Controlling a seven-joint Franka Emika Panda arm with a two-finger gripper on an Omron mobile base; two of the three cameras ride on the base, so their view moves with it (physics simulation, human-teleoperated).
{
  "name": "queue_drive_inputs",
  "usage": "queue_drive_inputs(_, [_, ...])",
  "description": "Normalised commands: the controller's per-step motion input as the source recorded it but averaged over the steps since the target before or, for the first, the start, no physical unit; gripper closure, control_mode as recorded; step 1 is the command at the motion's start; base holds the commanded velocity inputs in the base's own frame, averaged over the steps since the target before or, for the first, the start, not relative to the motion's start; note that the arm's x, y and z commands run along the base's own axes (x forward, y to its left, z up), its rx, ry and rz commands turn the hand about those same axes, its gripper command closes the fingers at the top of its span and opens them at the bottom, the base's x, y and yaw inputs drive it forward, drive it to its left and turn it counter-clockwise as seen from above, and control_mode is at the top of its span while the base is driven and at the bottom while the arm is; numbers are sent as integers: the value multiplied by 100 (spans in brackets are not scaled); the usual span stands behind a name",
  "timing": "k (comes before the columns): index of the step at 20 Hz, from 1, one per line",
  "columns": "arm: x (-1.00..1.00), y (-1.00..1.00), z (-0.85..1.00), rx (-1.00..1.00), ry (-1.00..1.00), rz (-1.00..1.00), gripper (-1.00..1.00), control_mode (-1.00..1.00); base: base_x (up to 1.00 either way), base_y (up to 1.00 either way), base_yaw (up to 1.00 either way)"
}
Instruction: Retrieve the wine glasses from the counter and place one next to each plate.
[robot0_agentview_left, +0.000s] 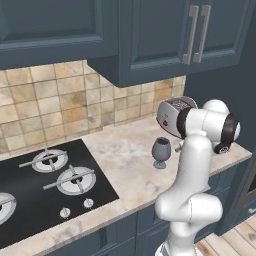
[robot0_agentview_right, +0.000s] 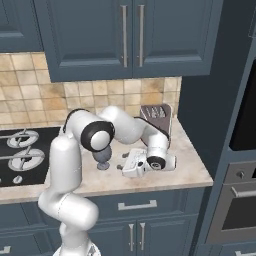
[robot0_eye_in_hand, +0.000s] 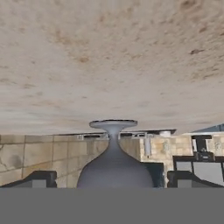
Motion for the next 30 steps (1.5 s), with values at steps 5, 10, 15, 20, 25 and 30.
queue_drive_inputs(5, [26, 0, 0, 0, 23, -2, -100, -100, 0, 0, 0])
queue_drive_inputs(10, [2, 6, -2, 0, 13, 3, -100, -100, 0, 0, 0])
queue_drive_inputs(15, [-1, 12, 0, 0, -4, 5, -100, -100, 0, 0, 0])
queue_drive_inputs(20, [0, 8, -4, 0, -5, 1, -100, -100, 0, 0, 0])
queue_drive_inputs(25, [0, 0, -8, 0, 1, 0, -100, -100, 0, 0, 0])
queue_drive_inputs(30, [-3, 5, -7, 0, 0, 0, -100, -100, 0, 0, 0])
